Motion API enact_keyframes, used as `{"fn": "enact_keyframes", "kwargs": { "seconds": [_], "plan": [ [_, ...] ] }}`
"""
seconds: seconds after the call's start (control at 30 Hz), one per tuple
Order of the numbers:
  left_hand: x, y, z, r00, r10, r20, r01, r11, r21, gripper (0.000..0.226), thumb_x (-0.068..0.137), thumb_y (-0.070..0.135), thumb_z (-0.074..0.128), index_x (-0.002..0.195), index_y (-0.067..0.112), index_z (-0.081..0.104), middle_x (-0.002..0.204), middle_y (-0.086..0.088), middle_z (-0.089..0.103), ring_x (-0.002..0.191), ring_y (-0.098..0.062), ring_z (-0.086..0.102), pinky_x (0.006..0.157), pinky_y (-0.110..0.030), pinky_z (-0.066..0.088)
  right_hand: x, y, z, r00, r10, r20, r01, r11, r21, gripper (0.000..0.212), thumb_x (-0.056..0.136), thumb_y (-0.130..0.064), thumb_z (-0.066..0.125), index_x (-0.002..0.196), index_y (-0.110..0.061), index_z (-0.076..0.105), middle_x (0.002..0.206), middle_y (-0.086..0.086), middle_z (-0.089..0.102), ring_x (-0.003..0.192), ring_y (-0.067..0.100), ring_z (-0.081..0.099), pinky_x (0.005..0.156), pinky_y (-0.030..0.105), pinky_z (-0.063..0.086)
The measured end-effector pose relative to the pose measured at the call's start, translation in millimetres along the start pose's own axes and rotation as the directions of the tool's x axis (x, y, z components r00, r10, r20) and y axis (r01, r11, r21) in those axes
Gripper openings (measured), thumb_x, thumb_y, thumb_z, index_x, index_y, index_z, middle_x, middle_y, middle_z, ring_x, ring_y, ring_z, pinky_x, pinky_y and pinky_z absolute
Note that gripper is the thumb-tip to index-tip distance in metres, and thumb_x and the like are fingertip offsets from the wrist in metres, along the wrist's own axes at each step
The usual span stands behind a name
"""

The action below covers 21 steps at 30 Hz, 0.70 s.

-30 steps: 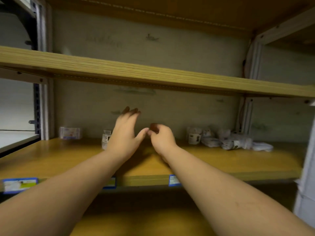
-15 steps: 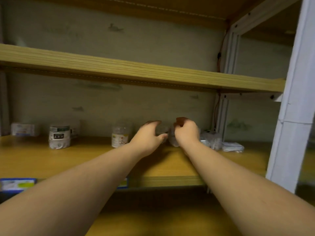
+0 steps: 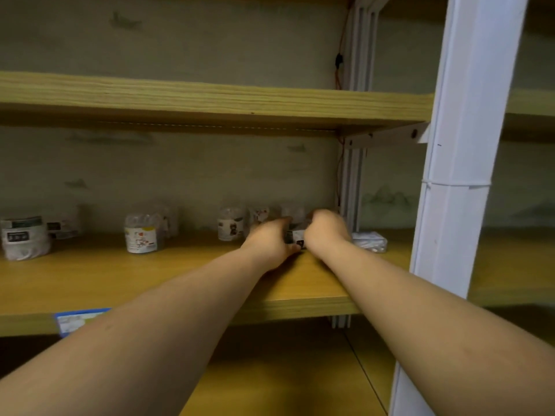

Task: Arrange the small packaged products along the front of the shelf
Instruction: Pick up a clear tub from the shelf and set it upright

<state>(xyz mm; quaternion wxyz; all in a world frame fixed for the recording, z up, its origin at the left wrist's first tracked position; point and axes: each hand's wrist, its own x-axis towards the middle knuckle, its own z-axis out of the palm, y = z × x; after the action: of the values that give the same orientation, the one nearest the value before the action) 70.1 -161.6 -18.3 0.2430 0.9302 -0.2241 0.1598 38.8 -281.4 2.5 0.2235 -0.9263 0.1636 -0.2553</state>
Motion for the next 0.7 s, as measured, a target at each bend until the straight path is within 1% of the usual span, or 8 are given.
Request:
{"fn": "enact_keyframes", "kwargs": {
  "seconds": [0.17,0.23,0.3,0.37,0.43,0.53,0.6,0.7],
  "plan": [
    [1.0,0.1,-5.8,1.000,-0.023,-0.022,0.022,1.000,-0.013,0.067,0.084,0.039,0.073,0.142,0.021,0.047,0.138,-0.005,0.058,0.123,-0.026,0.056,0.100,-0.035,0.047,-3.9,2.9,7.0,0.999,-0.031,0.029,0.030,0.999,0.036,0.025,0.093,-0.011,0.055,0.116,-0.011,0.064,0.121,0.015,0.062,0.113,0.036,0.058,0.088,0.037,0.050],
    [-3.1,1.8,-11.8,0.997,-0.069,-0.026,0.066,0.993,-0.101,0.061,0.085,0.037,0.073,0.139,0.018,0.051,0.136,-0.004,0.060,0.121,-0.026,0.058,0.095,-0.031,0.046,-3.3,3.7,8.5,1.000,-0.001,0.003,0.001,0.989,0.147,0.025,0.093,-0.012,0.057,0.116,-0.012,0.065,0.120,0.013,0.063,0.111,0.035,0.060,0.087,0.035,0.050],
    [-7.6,2.6,-15.8,0.988,-0.145,-0.050,0.125,0.952,-0.280,0.061,0.085,0.036,0.074,0.138,0.018,0.052,0.131,-0.004,0.062,0.115,-0.026,0.061,0.091,-0.029,0.048,-1.5,4.2,10.6,0.999,0.035,-0.022,-0.027,0.958,0.286,0.029,0.092,-0.013,0.056,0.120,-0.014,0.064,0.122,0.011,0.065,0.112,0.035,0.060,0.093,0.039,0.051],
    [-11.2,2.5,-18.3,0.971,-0.232,-0.048,0.174,0.836,-0.519,0.065,0.083,0.035,0.076,0.140,0.018,0.050,0.125,-0.005,0.064,0.103,-0.024,0.067,0.091,-0.034,0.054,-1.0,2.8,11.8,0.997,0.071,-0.007,-0.060,0.889,0.453,0.034,0.094,-0.013,0.055,0.128,-0.016,0.060,0.127,0.008,0.064,0.116,0.033,0.059,0.098,0.042,0.050],
    [-15.4,4.9,-21.6,0.961,-0.276,-0.016,0.191,0.707,-0.681,0.065,0.083,0.031,0.076,0.140,0.014,0.048,0.120,-0.007,0.065,0.095,-0.024,0.070,0.090,-0.040,0.057,-2.0,-0.2,12.5,0.994,0.105,0.038,-0.104,0.752,0.650,0.037,0.096,-0.018,0.055,0.133,-0.018,0.056,0.129,0.008,0.063,0.116,0.031,0.060,0.099,0.044,0.050],
    [-23.2,7.0,-29.8,0.961,-0.277,0.010,0.169,0.559,-0.811,0.043,0.087,0.022,0.074,0.123,0.008,0.057,0.111,-0.015,0.068,0.085,-0.025,0.069,0.087,-0.041,0.059,-5.3,-7.5,15.2,0.991,0.062,0.120,-0.135,0.520,0.843,0.034,0.098,-0.024,0.057,0.131,-0.018,0.058,0.121,0.005,0.066,0.109,0.027,0.064,0.098,0.047,0.052],
    [-30.8,4.9,-38.2,0.960,-0.277,0.024,0.175,0.535,-0.826,0.027,0.089,0.021,0.071,0.111,0.010,0.059,0.108,-0.016,0.069,0.086,-0.026,0.068,0.089,-0.044,0.058,-9.5,-13.2,15.9,0.993,-0.021,0.119,-0.094,0.484,0.870,0.029,0.100,-0.022,0.054,0.127,-0.016,0.063,0.114,0.000,0.068,0.109,0.024,0.064,0.101,0.046,0.051],
    [-40.7,-7.1,-52.8,0.954,-0.297,0.047,0.208,0.541,-0.815,0.021,0.095,0.020,0.064,0.112,0.007,0.061,0.103,-0.012,0.069,0.087,-0.022,0.066,0.092,-0.043,0.055,-15.7,-21.2,17.8,0.987,-0.101,0.127,-0.066,0.463,0.884,0.032,0.100,-0.020,0.055,0.131,-0.016,0.061,0.121,0.001,0.068,0.112,0.021,0.063,0.105,0.045,0.048]
  ]
}}
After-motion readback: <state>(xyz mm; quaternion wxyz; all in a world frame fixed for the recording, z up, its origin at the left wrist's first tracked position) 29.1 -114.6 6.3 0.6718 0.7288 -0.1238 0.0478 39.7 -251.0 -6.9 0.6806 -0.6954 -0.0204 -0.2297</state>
